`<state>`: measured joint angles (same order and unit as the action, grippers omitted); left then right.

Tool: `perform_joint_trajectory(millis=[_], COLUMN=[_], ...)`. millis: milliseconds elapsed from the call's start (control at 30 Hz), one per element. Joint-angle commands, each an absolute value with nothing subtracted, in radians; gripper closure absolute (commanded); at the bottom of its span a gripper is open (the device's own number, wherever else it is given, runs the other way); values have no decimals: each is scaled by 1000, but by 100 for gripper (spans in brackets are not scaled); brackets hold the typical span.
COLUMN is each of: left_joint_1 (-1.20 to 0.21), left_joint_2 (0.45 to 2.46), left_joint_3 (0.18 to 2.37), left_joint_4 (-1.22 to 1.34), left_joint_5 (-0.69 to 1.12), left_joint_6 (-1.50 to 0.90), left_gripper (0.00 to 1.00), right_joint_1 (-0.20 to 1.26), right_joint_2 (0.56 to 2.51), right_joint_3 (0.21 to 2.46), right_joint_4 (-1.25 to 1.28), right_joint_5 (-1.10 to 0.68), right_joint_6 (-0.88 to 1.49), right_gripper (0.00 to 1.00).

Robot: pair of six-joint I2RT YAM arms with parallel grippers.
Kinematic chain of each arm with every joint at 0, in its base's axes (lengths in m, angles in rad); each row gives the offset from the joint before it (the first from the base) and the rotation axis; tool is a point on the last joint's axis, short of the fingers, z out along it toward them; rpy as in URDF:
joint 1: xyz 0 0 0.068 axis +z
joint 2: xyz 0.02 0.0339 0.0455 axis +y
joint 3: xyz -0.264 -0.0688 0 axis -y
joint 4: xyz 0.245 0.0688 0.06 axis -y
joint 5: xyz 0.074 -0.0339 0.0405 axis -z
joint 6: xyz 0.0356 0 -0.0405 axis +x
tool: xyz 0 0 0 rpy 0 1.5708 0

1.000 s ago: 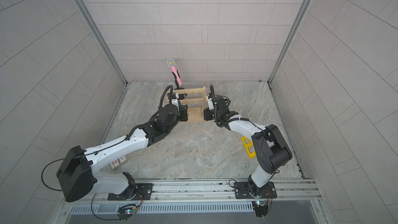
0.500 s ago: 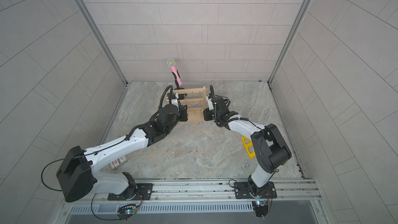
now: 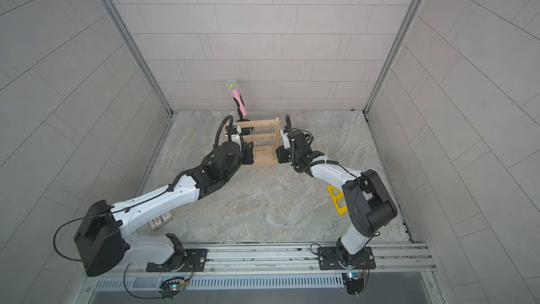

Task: Hang the necklace on the jewelry display stand
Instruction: Hang the necklace on the stand.

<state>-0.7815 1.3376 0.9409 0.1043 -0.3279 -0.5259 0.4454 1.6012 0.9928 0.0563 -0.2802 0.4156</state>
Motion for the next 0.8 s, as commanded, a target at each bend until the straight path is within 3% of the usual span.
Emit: perform_joint_trajectory(millis=[0, 233, 400, 767], left_joint_1=[-785, -785, -781, -750], left_joint_2=[1304, 1261, 1213, 1160], left_joint_3=[922, 884, 851, 813], left_joint_4=[92, 41, -29, -72], left_joint_5=[-348, -330, -292, -252], left_joint_6=[-532, -559, -569, -574], left_gripper=[71, 71, 70, 69], right_joint_1=[452, 467, 483, 486], right_joint_2=[1537, 1478, 1472, 1556], right_joint_3=[962, 892, 829, 886], right_joint_4=[63, 136, 275, 373], right_joint_5=[-273, -322, -367, -387], right_joint_6=[414, 421, 452, 506], right_gripper=[79, 79, 74, 70])
